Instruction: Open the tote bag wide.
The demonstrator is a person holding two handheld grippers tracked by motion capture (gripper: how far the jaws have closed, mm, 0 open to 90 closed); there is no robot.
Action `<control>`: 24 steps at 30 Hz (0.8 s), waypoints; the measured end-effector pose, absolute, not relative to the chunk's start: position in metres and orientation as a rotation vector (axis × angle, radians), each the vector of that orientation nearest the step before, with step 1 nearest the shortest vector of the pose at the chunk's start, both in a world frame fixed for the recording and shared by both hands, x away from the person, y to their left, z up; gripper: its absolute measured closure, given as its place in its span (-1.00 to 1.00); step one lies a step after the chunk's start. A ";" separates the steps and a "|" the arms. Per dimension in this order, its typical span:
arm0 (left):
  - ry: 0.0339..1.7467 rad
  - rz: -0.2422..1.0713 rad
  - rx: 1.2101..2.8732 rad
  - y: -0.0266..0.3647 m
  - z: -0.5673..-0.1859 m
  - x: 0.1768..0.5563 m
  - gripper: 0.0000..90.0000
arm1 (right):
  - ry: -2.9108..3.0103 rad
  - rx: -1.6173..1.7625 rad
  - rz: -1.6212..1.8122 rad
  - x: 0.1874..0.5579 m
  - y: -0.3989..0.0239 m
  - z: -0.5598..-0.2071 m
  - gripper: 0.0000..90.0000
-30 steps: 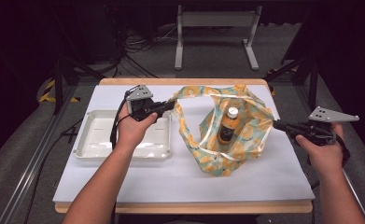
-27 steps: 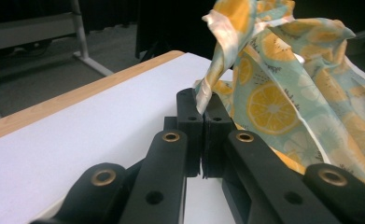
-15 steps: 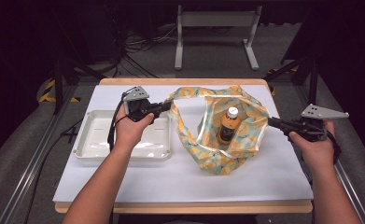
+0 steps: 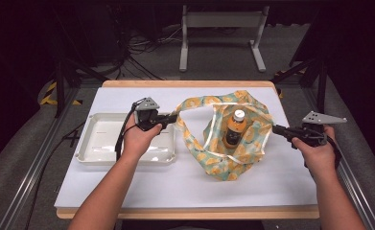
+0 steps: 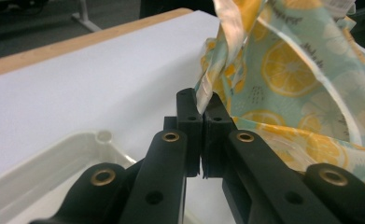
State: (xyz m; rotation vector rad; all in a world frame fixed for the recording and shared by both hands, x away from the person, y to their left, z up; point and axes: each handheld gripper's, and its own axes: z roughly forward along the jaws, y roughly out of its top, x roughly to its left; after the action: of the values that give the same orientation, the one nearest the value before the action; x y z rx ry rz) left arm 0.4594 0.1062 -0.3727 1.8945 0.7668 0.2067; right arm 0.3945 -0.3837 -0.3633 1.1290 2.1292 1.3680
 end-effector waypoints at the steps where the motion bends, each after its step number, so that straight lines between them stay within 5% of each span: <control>1: 0.774 0.190 1.897 0.105 -0.375 0.460 0.96 | 2.131 1.136 1.368 0.396 -0.384 -0.366 1.00; 24: 0.793 0.176 1.981 0.101 -0.398 0.459 0.95 | 2.166 1.266 1.295 0.400 -0.392 -0.406 1.00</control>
State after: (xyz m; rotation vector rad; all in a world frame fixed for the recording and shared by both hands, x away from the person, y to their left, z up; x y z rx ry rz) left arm 0.4594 0.1008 -0.3978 1.9809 0.7929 0.1757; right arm 0.4001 -0.3924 -0.4065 1.2659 2.1660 1.2946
